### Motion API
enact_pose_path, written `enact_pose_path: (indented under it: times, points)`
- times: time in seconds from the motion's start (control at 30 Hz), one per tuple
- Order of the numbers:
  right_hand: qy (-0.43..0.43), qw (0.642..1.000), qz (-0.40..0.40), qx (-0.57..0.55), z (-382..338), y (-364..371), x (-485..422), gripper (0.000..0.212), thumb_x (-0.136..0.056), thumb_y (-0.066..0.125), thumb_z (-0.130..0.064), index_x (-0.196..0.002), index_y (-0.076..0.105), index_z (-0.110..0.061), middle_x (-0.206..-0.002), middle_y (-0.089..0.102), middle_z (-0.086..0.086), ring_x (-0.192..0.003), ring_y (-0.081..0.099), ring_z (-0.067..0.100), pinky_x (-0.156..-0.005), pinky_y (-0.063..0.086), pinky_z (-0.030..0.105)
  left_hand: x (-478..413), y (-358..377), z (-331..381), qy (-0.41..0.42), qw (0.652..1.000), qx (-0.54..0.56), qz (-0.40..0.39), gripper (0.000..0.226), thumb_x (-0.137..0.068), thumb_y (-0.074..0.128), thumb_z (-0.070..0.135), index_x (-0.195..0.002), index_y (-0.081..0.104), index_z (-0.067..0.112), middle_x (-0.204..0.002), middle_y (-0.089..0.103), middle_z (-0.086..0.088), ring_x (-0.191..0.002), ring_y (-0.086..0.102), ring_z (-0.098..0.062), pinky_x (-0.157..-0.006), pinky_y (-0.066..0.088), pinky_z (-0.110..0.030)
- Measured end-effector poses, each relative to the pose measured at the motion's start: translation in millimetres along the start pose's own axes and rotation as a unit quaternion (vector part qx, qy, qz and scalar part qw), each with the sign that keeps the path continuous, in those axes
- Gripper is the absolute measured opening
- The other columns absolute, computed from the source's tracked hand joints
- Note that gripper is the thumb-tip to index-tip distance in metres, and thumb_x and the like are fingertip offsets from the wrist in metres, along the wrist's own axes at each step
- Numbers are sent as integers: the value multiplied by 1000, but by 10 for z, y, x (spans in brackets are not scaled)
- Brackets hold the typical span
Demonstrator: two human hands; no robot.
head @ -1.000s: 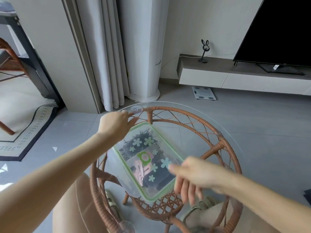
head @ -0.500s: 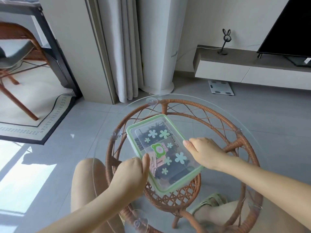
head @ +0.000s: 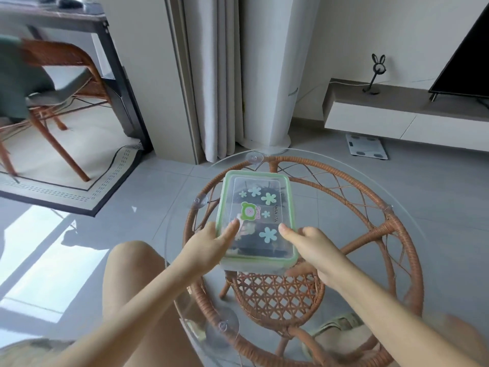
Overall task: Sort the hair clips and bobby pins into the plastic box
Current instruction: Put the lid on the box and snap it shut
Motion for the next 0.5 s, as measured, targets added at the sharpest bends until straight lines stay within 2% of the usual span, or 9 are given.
enact_pose_path:
  times: [0.03, 0.07, 0.1, 0.13, 0.2, 0.3, 0.4, 0.47, 0.5]
  points:
    - [-3, 1000, 6, -15, -21, 25, 32, 46, -86, 51, -51, -90, 57, -5, -111, 49, -1, -88, 61, 16, -60, 57, 31, 108, -2, -72, -8, 998, 69, 12, 50, -81, 47, 62, -102, 57, 17, -102, 66, -8, -94, 63, -24, -90, 52, -43]
    - [-9, 1000, 8, -24, -41, 59, 71, 40, -86, 52, -48, -79, 57, -9, -75, 32, -3, -74, 59, 13, -63, 57, 34, 205, -5, -149, -20, 989, 148, 20, 43, -76, 57, 60, -98, 59, 22, -100, 69, -5, -93, 64, -21, -89, 53, -43]
    - [-10, 998, 4, -56, -24, 123, 85, 41, -87, 53, -45, -77, 59, -5, -74, 58, 1, -70, 59, 14, -66, 56, 36, 278, 1, -220, -28, 975, 221, 20, 41, -72, 62, 57, -100, 60, 27, -100, 70, -1, -94, 65, -18, -89, 54, -42]
    - [-8, 995, -10, -102, -8, 235, 101, 41, -87, 55, -41, -80, 61, -1, -74, 60, 3, -69, 60, 16, -68, 57, 36, 360, -10, -289, -32, 959, 282, 22, 43, -69, 65, 55, -105, 61, 31, -100, 72, 2, -96, 65, -15, -89, 54, -42]
    - [2, 984, -28, -175, 23, 484, 163, 38, -88, 56, -36, -88, 63, 2, -83, 67, 8, -74, 65, 22, -59, 55, 23, 501, -122, -335, -13, 930, 366, 44, 44, -71, 71, 46, -112, 60, 34, -100, 73, 3, -96, 68, -14, -85, 55, -39]
    - [7, 963, -110, -247, -46, 1018, 268, 42, -87, 58, -37, -97, 62, 4, -100, 68, 20, -85, 69, 29, -61, 57, 31, 690, -538, -517, 10, 893, 414, 174, 34, -72, 75, 28, -104, 62, 30, -93, 74, -4, -85, 71, -19, -75, 56, -32]
    - [-60, 969, -152, -185, -315, 1230, 324, 38, -88, 56, -34, -106, 60, -2, -101, 69, 10, -90, 68, 21, -76, 59, 38, 928, -1028, -998, -20, 851, 431, 299, 28, -75, 72, 27, -100, 59, 30, -92, 71, -6, -79, 70, -21, -67, 58, -29]
    - [-123, 982, -79, -117, -451, 982, 217, 35, -89, 53, -34, -112, 59, -9, -94, 67, -1, -91, 66, 17, -81, 57, 37, 1087, -1278, -1337, -44, 843, 420, 332, 44, -73, 74, 31, -113, 58, 23, -97, 70, -10, -76, 71, -24, -75, 58, -38]
    - [-144, 986, -30, -76, -475, 780, 136, 34, -89, 52, -35, -112, 59, -10, -93, 67, -2, -90, 66, 17, -81, 57, 36, 1159, -1396, -1475, -45, 838, 422, 343, 39, -75, 72, 28, -111, 59, 21, -94, 71, -10, -70, 71, -21, -72, 59, -38]
Point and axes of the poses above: each hand's wrist, its own x-axis away from the middle knuckle, its own y-axis out of the palm, z = x × y, the point moved 10 cm from there along -x, towards the middle knuckle
